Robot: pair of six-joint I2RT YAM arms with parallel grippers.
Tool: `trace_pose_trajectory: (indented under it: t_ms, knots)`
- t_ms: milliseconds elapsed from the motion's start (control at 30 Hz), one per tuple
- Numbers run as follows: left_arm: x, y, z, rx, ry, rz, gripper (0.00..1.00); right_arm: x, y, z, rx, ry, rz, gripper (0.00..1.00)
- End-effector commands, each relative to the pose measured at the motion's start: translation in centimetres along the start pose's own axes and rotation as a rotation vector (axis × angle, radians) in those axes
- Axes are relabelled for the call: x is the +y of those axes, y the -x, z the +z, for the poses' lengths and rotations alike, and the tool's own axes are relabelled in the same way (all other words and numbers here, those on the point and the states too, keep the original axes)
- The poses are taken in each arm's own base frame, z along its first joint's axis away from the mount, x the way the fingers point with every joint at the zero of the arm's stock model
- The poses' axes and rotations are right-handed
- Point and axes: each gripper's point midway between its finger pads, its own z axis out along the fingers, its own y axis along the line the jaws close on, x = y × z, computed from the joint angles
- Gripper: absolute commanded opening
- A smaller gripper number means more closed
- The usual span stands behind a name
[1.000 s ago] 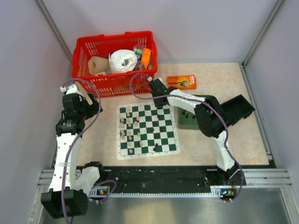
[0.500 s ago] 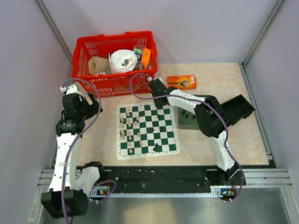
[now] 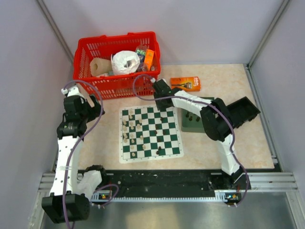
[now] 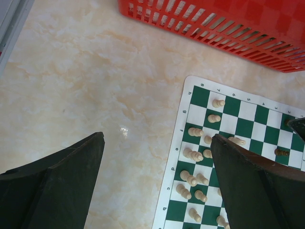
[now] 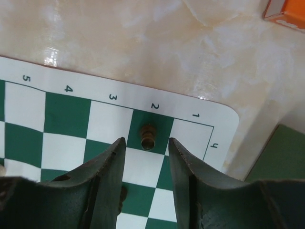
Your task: Set up the chess pieces on the board
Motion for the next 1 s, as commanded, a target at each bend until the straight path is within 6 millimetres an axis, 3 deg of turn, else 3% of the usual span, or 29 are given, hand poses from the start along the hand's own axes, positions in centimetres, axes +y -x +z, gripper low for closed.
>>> trace_pose_trajectory:
  t_ms: [0,67,200,367,533,967]
  knots:
    - [-0.4,1.0,-0.2,-0.048,-0.019,-0.007,0.99,-0.7,7.0,-6.8,-0.197,0.057,0.074,0.44]
    - [-0.4,1.1,-0.2,-0.05,-0.018,-0.007,0.99,-0.7,6.7,-7.9,-0.2,0.075,0.076,0.45]
    - [-0.4,1.0,-0.2,-0.045,-0.018,-0.009,0.99,0.5,4.1,-8.6,-0.152,0.135,0.079,0.46]
    - [-0.4,0.9,-0.2,-0.043,-0.019,-0.007,0.99,2.3,0.4,-7.8,-0.073,0.163,0.078,0.46]
    - [-0.5,1.0,-0.3,-0.047,-0.022,-0.007,0.99,3.0,-1.8,-6.5,-0.018,0.163,0.09,0.46]
    - [-0.5,1.0,-0.2,-0.047,-0.022,-0.009,0.99,3.7,-3.4,-4.2,0.04,0.171,0.092,0.38]
